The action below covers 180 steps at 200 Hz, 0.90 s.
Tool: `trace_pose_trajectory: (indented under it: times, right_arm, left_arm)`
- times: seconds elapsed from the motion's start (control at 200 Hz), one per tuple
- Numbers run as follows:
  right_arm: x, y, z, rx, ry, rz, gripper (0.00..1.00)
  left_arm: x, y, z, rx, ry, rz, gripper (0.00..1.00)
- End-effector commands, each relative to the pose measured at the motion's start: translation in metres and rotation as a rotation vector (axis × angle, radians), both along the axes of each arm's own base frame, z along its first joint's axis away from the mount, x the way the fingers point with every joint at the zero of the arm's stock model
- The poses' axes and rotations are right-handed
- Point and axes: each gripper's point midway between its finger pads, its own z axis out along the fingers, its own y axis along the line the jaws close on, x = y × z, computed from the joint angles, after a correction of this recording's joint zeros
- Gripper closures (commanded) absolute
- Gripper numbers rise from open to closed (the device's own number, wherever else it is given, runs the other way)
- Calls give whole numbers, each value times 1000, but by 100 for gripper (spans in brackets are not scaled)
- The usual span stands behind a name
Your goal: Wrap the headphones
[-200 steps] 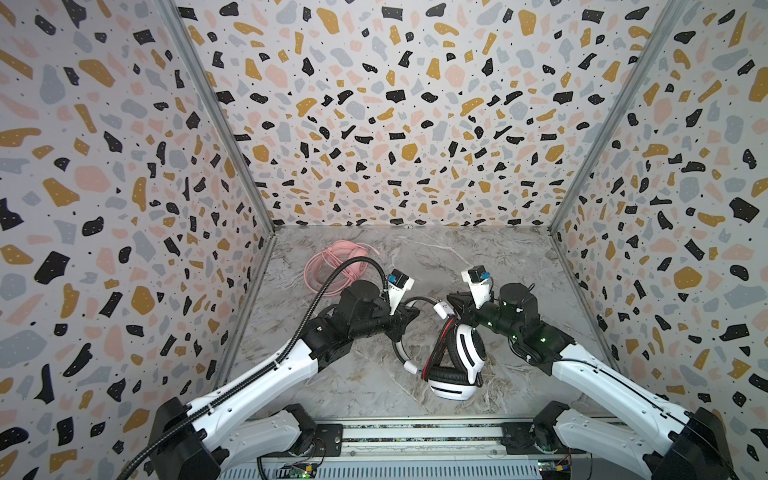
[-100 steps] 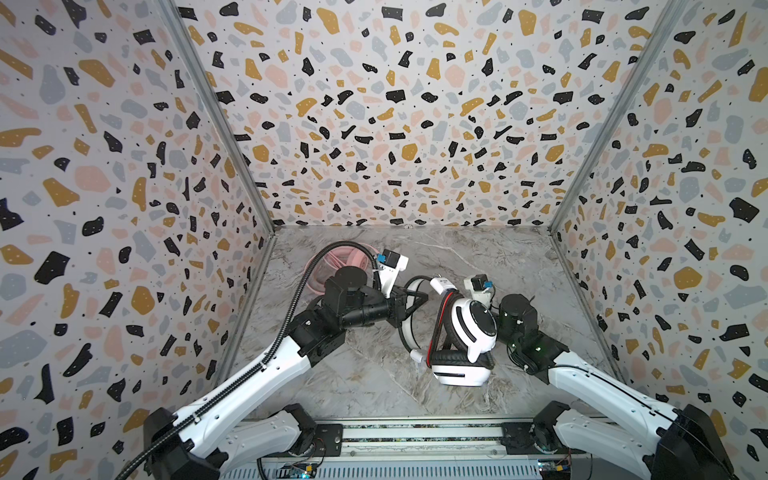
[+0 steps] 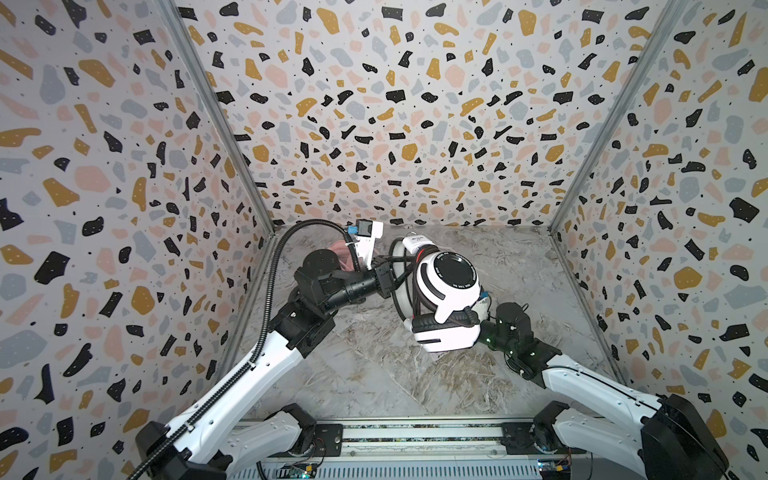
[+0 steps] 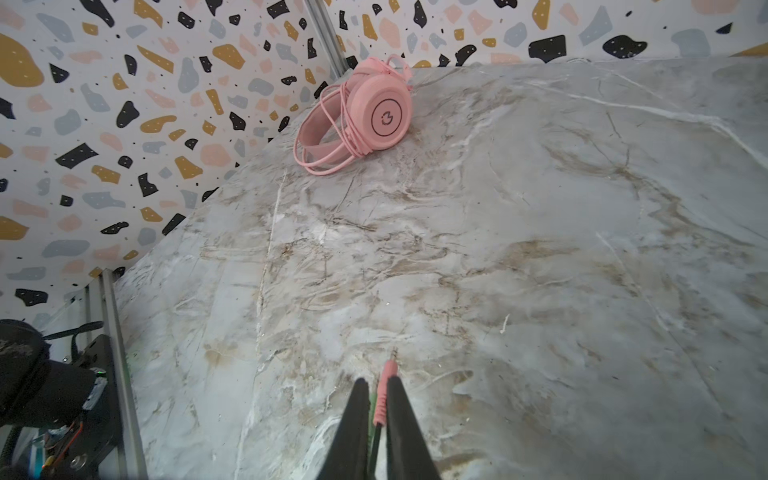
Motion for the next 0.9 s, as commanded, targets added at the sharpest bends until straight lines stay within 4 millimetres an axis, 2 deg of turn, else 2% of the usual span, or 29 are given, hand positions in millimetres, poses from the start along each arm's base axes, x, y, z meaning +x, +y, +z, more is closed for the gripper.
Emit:
trace_pose_trajectory:
  times: [0.0, 0.185, 0.28, 0.305, 0.426, 0.661, 0.766, 0.896]
  right_arm:
    - [-3, -2, 1, 19, 11, -1, 89]
    - [-10, -3, -5, 26, 34, 12, 90]
    - [-17, -2, -5, 33, 43, 25, 90]
    - [-18, -2, -4, 34, 42, 25, 90]
    - [-30, 1, 0, 17, 42, 40, 90]
    - [-65, 16, 16, -65, 17, 88, 90]
    - [-78, 22, 28, -100, 0, 115, 90]
    - [-87, 28, 44, -130, -38, 118, 90]
  left_arm:
    - [-9, 25, 74, -184, -130, 28, 100]
    - [17, 45, 80, -244, -71, 113, 100]
    - [40, 64, 74, -245, -22, 256, 100]
    - [49, 69, 63, -224, 24, 314, 100]
    - [79, 110, 35, -187, 121, 615, 100]
    - [107, 183, -18, -87, 249, 1106, 100]
    - [115, 205, -40, -4, 283, 1270, 100]
    - [125, 214, -72, 129, 291, 1374, 100]
